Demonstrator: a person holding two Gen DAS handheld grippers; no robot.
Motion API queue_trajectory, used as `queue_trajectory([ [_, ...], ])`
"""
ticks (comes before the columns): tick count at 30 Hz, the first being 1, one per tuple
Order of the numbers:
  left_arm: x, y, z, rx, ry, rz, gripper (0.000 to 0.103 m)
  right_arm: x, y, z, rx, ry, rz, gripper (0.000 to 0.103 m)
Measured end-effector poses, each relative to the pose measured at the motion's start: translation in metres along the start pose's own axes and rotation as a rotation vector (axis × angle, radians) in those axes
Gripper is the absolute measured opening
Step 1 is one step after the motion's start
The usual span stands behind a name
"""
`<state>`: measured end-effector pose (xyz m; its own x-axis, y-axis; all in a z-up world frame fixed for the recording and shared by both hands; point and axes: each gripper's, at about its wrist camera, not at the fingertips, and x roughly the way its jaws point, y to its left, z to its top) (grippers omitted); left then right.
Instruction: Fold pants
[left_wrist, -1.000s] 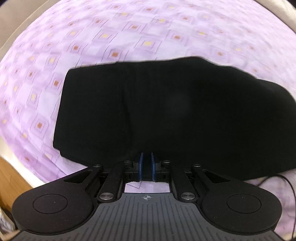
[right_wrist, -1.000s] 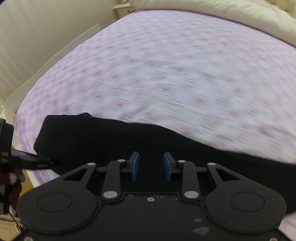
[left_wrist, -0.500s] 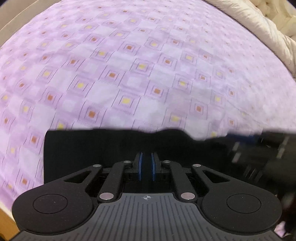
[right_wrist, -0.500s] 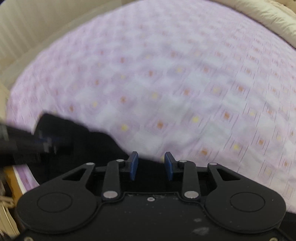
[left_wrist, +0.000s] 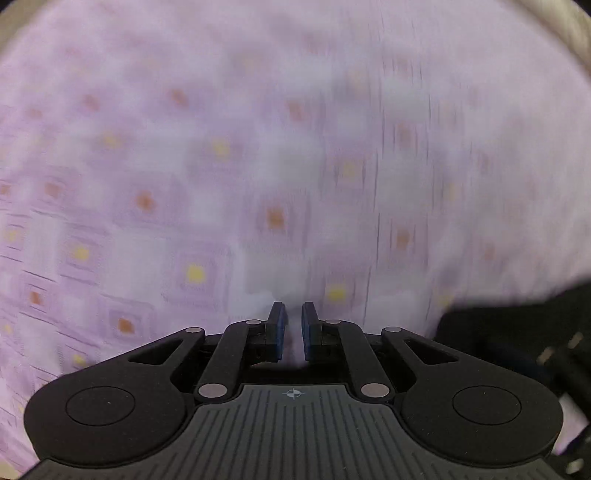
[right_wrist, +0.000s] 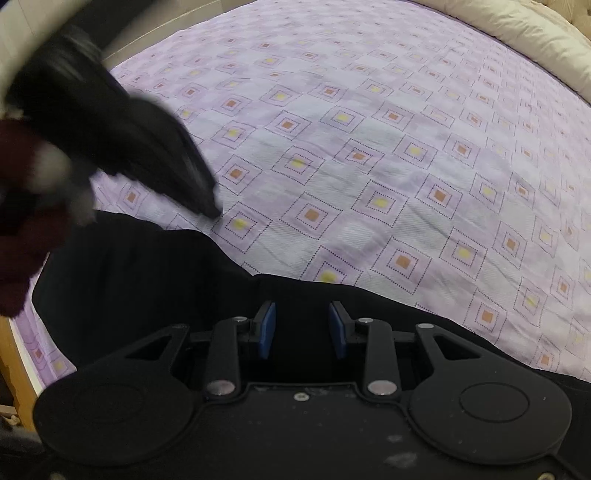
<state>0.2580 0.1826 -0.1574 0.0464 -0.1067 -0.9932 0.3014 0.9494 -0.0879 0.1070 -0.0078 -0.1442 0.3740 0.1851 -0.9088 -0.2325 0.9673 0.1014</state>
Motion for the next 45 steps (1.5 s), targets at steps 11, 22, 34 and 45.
queue_trajectory([
  [11,-0.039,-0.015,-0.066,0.093,-0.135,-0.082,0.010,-0.023,-0.053,0.031,0.057,0.004,0.104,0.039],
  [22,-0.049,-0.035,-0.095,0.198,-0.194,-0.045,0.008,0.051,-0.085,0.055,0.143,0.320,0.362,0.045],
  [34,-0.075,-0.017,-0.088,0.103,-0.322,-0.045,0.009,-0.024,-0.028,-0.003,-0.128,0.182,0.469,0.041],
  [45,-0.051,0.008,-0.105,0.047,-0.226,-0.032,0.009,-0.013,-0.039,0.005,0.054,0.016,0.368,0.045],
])
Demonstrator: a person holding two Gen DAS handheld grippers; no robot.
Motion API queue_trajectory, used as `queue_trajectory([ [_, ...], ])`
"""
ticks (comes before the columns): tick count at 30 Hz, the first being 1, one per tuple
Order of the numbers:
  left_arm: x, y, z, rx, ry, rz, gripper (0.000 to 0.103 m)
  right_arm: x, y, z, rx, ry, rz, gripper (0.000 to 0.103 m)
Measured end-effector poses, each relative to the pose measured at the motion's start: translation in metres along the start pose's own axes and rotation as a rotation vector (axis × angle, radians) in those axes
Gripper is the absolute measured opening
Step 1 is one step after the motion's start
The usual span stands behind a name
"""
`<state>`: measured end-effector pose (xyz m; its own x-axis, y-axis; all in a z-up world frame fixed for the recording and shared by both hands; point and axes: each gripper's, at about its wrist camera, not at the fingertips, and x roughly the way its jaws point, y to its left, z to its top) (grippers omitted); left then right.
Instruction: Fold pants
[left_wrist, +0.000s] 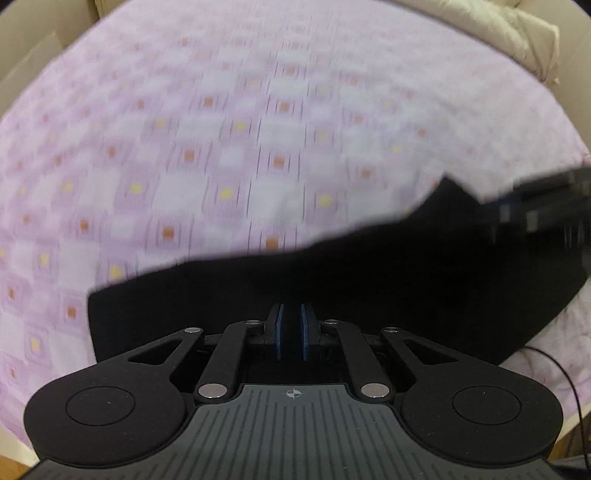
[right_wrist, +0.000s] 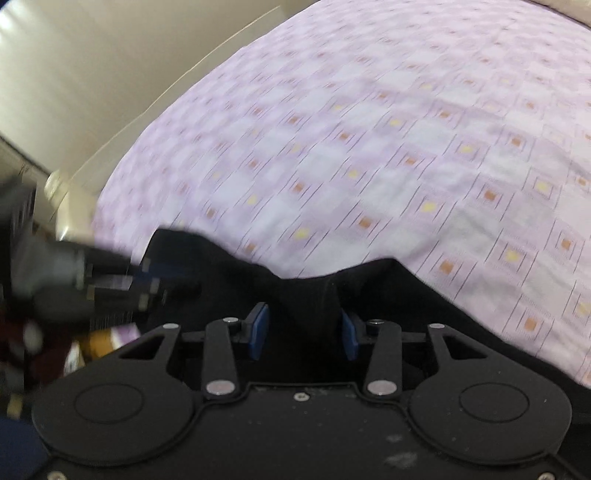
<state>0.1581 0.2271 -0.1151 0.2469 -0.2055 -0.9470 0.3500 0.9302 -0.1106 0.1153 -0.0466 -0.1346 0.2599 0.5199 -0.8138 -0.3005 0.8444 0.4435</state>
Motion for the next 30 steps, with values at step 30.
queue_trajectory([
  [30,0.011,0.024,-0.026,-0.035,0.012,0.127,0.009,0.069,-0.029,0.057,0.068,0.055,-0.257,0.010],
])
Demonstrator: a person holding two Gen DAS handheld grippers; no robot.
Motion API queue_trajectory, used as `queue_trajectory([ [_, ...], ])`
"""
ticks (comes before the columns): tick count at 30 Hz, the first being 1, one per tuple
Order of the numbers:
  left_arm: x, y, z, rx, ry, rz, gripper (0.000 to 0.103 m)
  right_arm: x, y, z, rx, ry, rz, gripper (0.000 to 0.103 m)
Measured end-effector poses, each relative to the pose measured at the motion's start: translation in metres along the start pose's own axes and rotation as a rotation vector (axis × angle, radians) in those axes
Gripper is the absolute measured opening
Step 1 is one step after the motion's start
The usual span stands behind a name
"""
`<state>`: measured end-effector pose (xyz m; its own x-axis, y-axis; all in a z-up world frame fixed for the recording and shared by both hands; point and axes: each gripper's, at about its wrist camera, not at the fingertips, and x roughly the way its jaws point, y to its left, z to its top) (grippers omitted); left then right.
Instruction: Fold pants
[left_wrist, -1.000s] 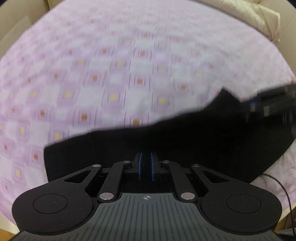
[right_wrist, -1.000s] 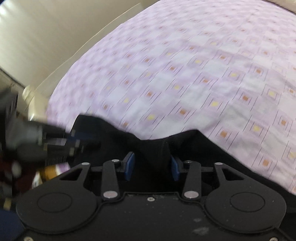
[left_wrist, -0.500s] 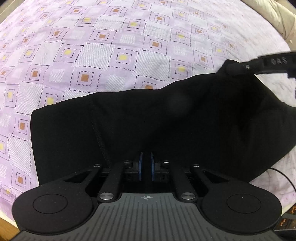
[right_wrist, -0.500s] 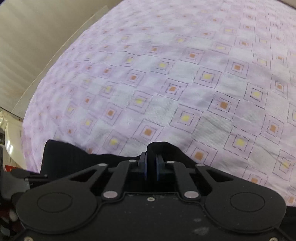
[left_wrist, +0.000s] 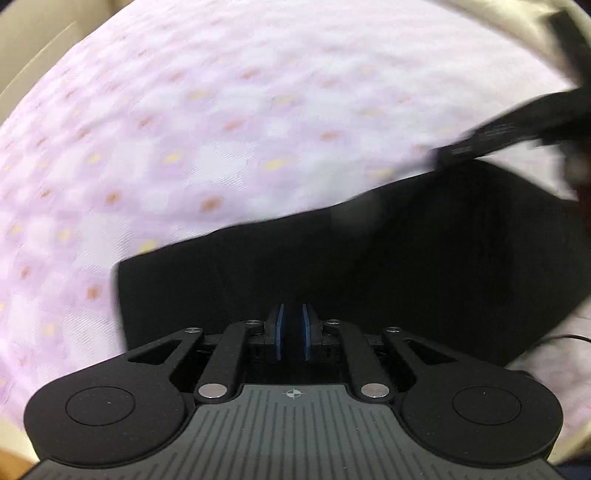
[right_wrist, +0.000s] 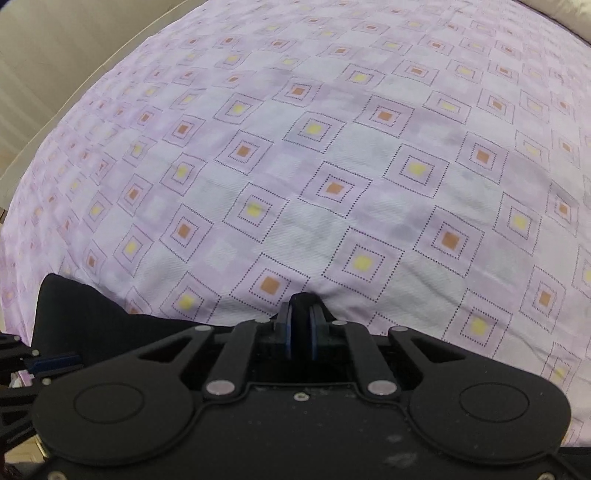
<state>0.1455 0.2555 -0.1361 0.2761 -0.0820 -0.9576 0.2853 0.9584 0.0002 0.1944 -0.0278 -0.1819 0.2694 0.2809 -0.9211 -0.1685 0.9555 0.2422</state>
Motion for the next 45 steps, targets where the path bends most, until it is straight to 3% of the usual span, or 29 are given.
queue_trajectory([
  [3,0.010,0.021,-0.001,-0.069,0.008,0.019,0.007,0.000,0.003,-0.001,-0.001,-0.005,-0.013,0.011],
  [7,-0.003,0.028,0.000,-0.061,-0.001,0.080,0.008,-0.015,0.012,-0.007,-0.010,-0.067,-0.069,0.026],
  [10,-0.013,0.036,-0.002,-0.111,-0.015,0.072,0.008,-0.040,0.033,-0.017,-0.080,-0.167,-0.115,0.027],
  [12,-0.019,0.041,-0.005,-0.131,-0.030,0.054,0.008,-0.054,0.051,-0.028,-0.135,-0.206,-0.059,0.023],
  [15,-0.019,0.040,-0.006,-0.147,-0.029,0.044,0.008,-0.054,0.084,-0.047,-0.238,-0.163,0.019,0.010],
  [18,-0.021,0.039,-0.008,-0.162,-0.028,0.032,0.008,-0.033,0.110,-0.059,-0.319,-0.099,0.031,0.010],
  [21,-0.027,0.039,-0.010,-0.158,-0.033,0.032,0.008,-0.002,0.126,-0.055,-0.358,-0.041,-0.014,0.009],
  [26,-0.033,0.031,-0.018,-0.113,-0.023,0.041,0.008,0.008,0.135,-0.036,-0.326,-0.069,-0.019,0.008],
  [29,-0.034,0.020,-0.016,-0.076,-0.036,0.022,0.008,-0.008,0.130,-0.039,-0.288,-0.103,-0.010,0.012],
  [34,-0.028,-0.014,-0.004,-0.018,-0.049,-0.048,0.008,-0.059,0.100,-0.086,-0.197,-0.174,-0.059,0.018],
  [36,-0.027,-0.032,0.000,0.019,-0.057,-0.070,0.008,-0.077,0.082,-0.110,-0.157,-0.199,-0.130,0.025],
  [39,-0.029,-0.059,0.004,0.057,-0.070,-0.101,0.008,-0.102,0.050,-0.146,-0.069,-0.242,-0.304,0.038],
  [41,-0.029,-0.079,0.004,0.084,-0.068,-0.112,0.008,-0.111,0.024,-0.166,0.000,-0.219,-0.402,0.039],
  [45,-0.032,-0.118,-0.001,0.127,-0.070,-0.110,0.008,-0.115,-0.035,-0.192,0.080,-0.134,-0.337,0.039],
])
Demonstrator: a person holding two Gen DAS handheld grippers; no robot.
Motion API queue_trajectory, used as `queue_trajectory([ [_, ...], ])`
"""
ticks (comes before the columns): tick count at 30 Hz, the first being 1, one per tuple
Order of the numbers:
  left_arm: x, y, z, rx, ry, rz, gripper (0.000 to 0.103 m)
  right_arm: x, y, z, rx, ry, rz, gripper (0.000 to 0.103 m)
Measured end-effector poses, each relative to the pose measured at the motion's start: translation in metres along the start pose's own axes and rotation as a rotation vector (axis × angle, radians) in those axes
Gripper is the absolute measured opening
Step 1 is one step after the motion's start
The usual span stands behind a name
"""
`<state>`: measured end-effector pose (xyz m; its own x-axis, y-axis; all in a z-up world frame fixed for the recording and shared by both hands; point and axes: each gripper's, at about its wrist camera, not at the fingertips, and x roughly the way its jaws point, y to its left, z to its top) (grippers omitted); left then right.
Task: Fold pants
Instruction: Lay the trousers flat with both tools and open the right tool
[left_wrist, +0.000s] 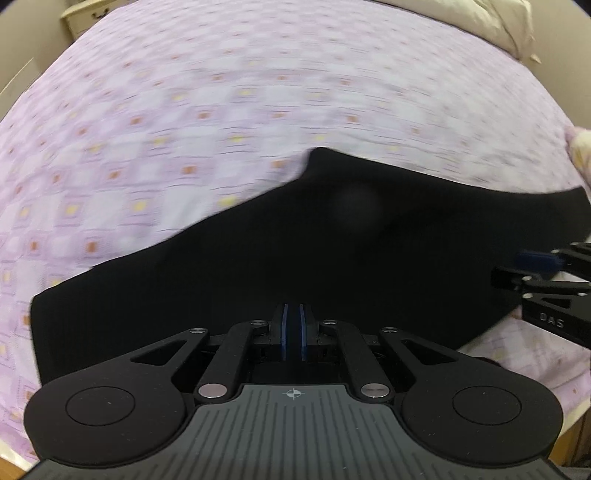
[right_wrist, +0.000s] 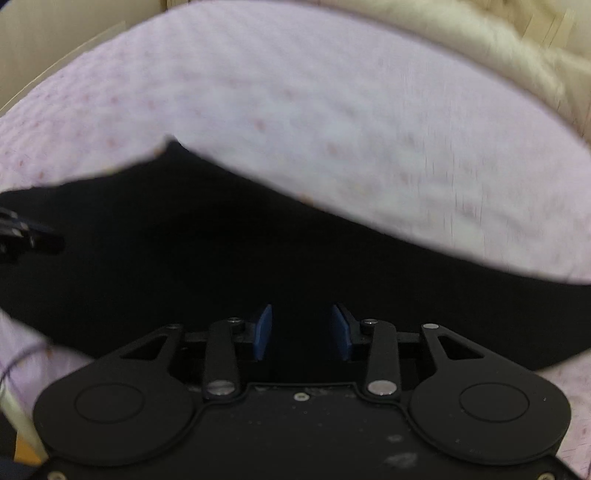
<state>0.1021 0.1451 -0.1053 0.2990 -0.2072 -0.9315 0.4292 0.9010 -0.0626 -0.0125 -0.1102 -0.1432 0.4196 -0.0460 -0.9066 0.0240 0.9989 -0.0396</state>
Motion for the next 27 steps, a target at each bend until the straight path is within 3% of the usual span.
queue_trajectory([
  [5,-0.003,-0.050,-0.001,0.011,-0.002,0.041,0.008,0.027,-0.071,-0.025,-0.032,0.040,-0.033,0.039],
  [8,-0.004,-0.085,-0.001,-0.009,-0.002,0.061,0.008,0.022,-0.119,-0.034,0.044,0.037,-0.041,0.039],
  [15,0.008,-0.182,0.010,0.023,-0.016,0.046,0.008,-0.015,-0.257,-0.057,0.234,-0.070,-0.074,0.039],
  [22,0.016,-0.254,0.028,0.041,-0.023,0.001,0.008,-0.018,-0.394,-0.077,0.441,-0.057,-0.106,0.040],
  [27,0.020,-0.278,0.030,0.060,-0.012,0.019,0.008,0.003,-0.439,-0.078,0.446,-0.067,-0.057,0.042],
])
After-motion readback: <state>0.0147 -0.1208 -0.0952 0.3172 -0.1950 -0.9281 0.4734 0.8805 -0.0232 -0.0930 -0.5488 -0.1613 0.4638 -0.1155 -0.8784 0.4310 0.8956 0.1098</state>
